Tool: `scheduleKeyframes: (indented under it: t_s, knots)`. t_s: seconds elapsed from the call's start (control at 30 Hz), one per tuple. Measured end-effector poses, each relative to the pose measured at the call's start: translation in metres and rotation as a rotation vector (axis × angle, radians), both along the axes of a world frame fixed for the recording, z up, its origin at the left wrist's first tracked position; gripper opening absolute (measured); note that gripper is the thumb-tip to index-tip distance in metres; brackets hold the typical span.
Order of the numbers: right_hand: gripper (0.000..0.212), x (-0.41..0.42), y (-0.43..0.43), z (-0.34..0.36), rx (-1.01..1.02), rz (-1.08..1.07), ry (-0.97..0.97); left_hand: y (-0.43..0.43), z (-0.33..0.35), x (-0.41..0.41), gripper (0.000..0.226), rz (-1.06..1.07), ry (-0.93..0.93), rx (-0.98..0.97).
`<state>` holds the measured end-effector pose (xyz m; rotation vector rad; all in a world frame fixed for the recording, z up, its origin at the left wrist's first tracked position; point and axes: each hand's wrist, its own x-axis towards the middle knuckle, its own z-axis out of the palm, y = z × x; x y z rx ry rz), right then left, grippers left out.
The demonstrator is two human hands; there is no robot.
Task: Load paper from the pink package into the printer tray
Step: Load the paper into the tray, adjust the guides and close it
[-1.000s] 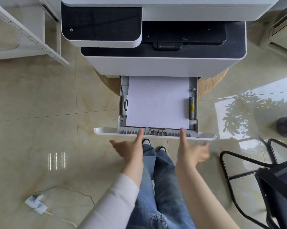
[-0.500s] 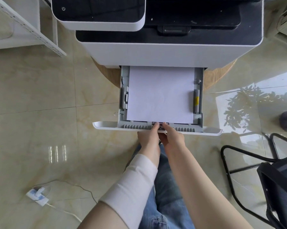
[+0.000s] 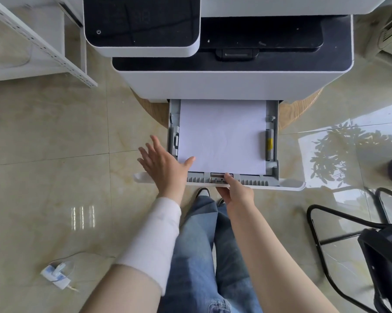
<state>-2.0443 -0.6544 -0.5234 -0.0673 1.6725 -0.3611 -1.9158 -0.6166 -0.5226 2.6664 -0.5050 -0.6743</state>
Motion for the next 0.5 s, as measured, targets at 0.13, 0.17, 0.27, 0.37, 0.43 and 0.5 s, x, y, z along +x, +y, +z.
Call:
scheduleKeyframes:
  t_s: [0.13, 0.17, 0.27, 0.37, 0.43, 0.5]
  knots:
    - [0.027, -0.003, -0.001, -0.004, 0.026, 0.030, -0.005, -0.009, -0.006, 0.015, 0.102, -0.057, 0.236, 0.227]
    - [0.041, -0.006, -0.001, -0.005, 0.033, 0.023, 0.001, -0.010, -0.007, 0.017, 0.096, -0.067, 0.251, 0.232]
    - [0.101, -0.029, 0.001, 0.000, -0.079, 0.111, 0.399, -0.011, -0.009, 0.019, 0.086, -0.053, 0.284, 0.197]
    - [0.106, -0.063, -0.013, 0.016, -0.683, 0.448, 0.886, -0.009, -0.012, 0.020, 0.082, -0.051, 0.295, 0.183]
    - [0.097, -0.074, -0.041, 0.018, -0.772, 0.814, 0.880, -0.009, -0.014, 0.020, 0.083, -0.051, 0.295, 0.183]
    - [0.093, -0.077, -0.070, 0.009, -0.640, 1.117, 0.690, -0.009, -0.014, 0.020, 0.085, -0.049, 0.287, 0.186]
